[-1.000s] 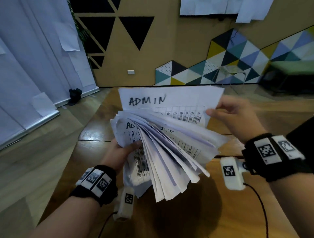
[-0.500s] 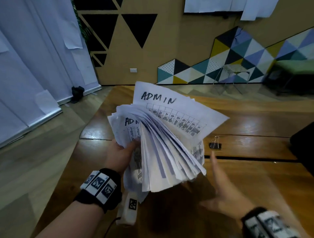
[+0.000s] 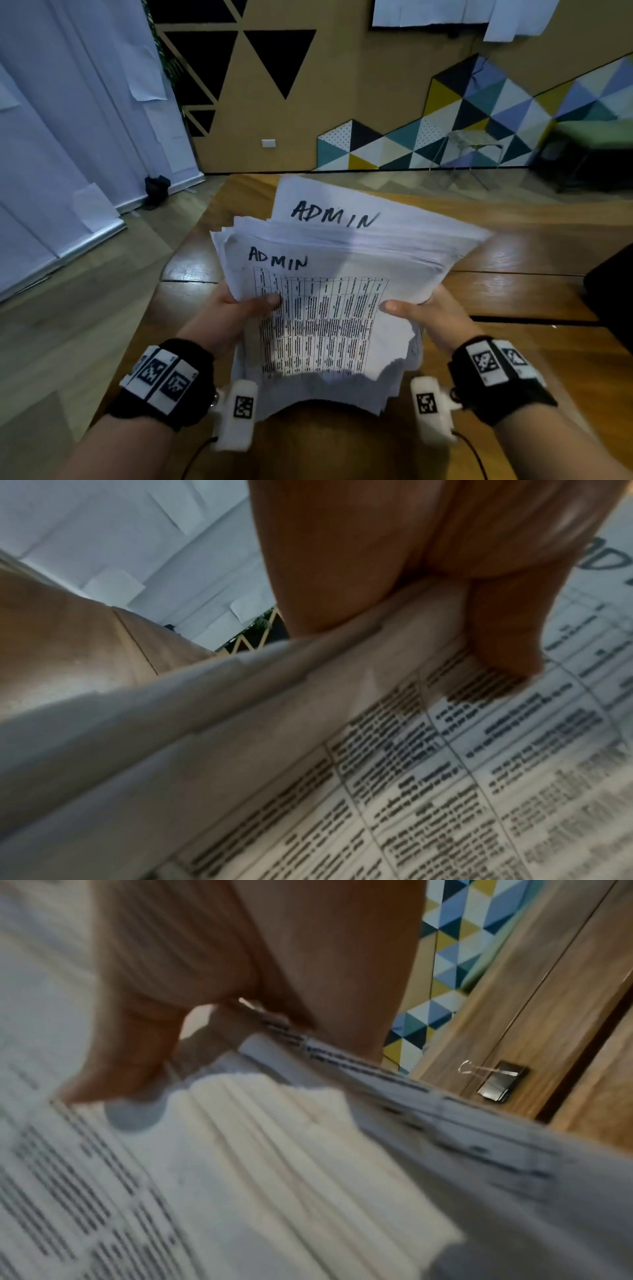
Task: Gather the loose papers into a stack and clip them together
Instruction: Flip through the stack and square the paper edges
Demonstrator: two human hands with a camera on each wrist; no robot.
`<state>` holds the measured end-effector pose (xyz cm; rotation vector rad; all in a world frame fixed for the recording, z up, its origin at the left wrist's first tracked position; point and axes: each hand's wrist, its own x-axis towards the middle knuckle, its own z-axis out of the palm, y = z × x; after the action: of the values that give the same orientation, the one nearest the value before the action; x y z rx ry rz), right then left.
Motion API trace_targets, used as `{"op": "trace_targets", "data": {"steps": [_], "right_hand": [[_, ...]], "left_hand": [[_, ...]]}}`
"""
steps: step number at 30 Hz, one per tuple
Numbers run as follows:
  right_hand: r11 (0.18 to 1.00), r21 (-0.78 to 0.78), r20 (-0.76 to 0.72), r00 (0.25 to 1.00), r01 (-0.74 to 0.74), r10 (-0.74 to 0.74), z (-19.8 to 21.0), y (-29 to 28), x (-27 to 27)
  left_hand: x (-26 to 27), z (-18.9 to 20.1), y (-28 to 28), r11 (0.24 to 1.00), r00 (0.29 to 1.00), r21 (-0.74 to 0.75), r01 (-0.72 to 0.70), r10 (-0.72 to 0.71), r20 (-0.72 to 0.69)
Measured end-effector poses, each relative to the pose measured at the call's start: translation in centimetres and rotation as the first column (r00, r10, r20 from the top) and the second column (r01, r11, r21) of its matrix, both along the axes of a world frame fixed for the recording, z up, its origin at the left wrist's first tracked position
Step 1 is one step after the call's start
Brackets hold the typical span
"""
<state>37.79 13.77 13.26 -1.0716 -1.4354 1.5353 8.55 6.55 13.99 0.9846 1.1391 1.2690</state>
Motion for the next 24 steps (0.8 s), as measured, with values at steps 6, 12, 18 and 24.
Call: {"op": "trace_targets", "data": {"steps": [6, 12, 18, 24], "right_hand": [[0.995, 0.065, -0.215, 0.975, 0.073, -0.058, 2.1, -1.5, -1.1], [0.994, 0.085, -0.16, 0.986, 0.066, -0.051, -0.8, -2.9, -0.6], [0.962, 0.146, -0.281, 0.942, 0.231, -0.184, 0.9, -3.1, -2.3], [0.977, 0.191, -0.204, 0.977, 0.097, -0.057, 1.5, -2.8, -1.6]], "left_hand": [[0.8, 1.2, 0.5, 0.984, 1.0, 0.179, 0.009, -0.011, 0.01], [1.3, -1.2, -0.3, 0.995, 0.991, 0.061, -0.084, 0.09, -0.102], [3.1, 0.5, -0.1, 0.962, 0.972, 0.153, -0.228, 0.235, -0.029], [2.8, 4.4, -0.7, 0.867, 0.922, 0.448, -0.219, 0.334, -0.196]]}}
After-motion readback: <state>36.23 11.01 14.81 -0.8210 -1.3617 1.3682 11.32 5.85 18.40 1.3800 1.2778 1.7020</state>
